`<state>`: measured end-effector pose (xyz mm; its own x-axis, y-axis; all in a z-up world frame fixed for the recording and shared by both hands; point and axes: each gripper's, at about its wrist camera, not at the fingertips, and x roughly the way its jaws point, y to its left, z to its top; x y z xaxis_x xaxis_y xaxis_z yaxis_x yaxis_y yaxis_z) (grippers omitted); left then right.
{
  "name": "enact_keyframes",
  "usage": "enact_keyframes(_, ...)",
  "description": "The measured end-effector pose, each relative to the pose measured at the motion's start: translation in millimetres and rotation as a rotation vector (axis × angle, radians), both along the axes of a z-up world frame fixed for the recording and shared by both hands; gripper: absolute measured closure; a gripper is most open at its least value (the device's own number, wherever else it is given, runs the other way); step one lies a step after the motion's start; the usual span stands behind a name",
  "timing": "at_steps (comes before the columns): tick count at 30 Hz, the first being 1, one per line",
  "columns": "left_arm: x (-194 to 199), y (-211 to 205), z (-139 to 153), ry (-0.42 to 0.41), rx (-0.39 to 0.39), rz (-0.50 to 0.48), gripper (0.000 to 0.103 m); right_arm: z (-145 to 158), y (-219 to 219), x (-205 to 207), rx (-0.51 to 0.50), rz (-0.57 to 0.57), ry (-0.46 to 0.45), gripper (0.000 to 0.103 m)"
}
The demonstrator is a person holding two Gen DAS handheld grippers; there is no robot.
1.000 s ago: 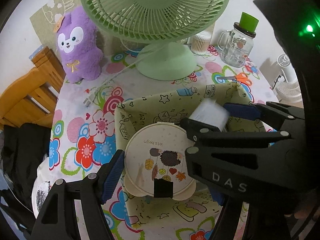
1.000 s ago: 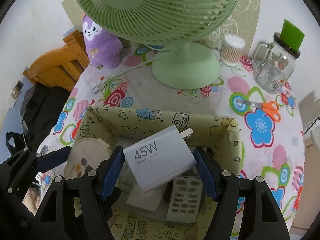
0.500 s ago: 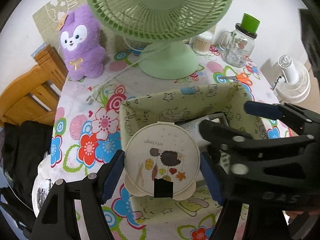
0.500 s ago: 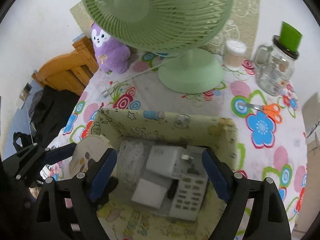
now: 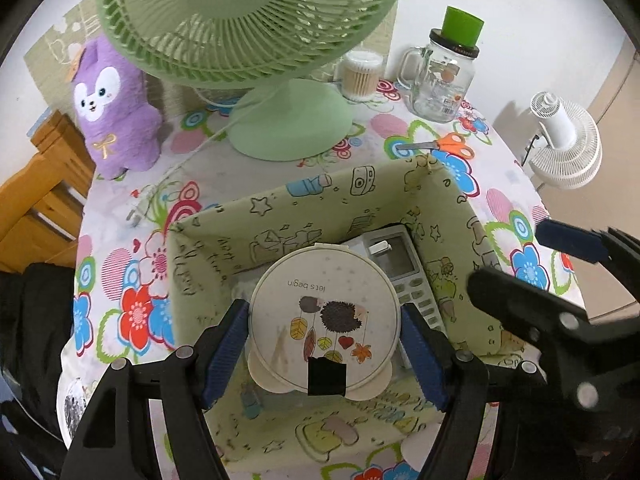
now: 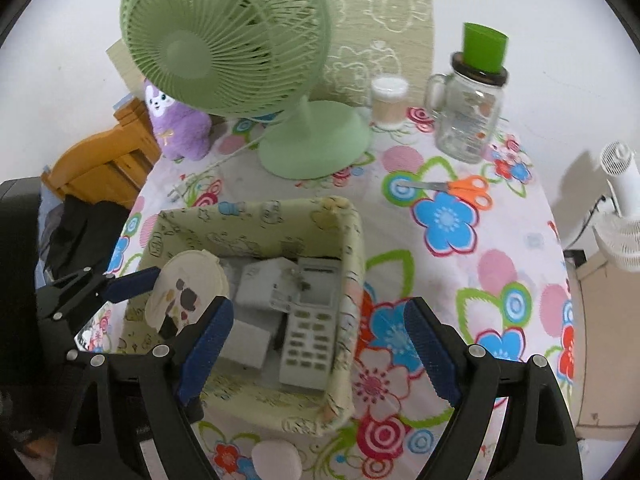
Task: Organize rigid objects
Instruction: 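Lower round hoop into fabric box and open left gripper while right gripper withdraws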
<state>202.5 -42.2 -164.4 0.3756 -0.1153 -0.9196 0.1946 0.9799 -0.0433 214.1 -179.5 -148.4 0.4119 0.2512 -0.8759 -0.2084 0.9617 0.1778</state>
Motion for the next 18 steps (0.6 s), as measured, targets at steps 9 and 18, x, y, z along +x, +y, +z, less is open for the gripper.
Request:
enact_keyframes(9,15.7,-0.7,-21.5,0.044,0.006,0.010,0.026,-8.7,-13.4,0.4,-0.002,-0.046,0.019,0.014)
enact_keyframes(18,20.3,-0.2,-33.6,0.058,0.023,0.001,0.019,-19.5,-5.0,6.3,-0.003,-0.028,0.048,0.014)
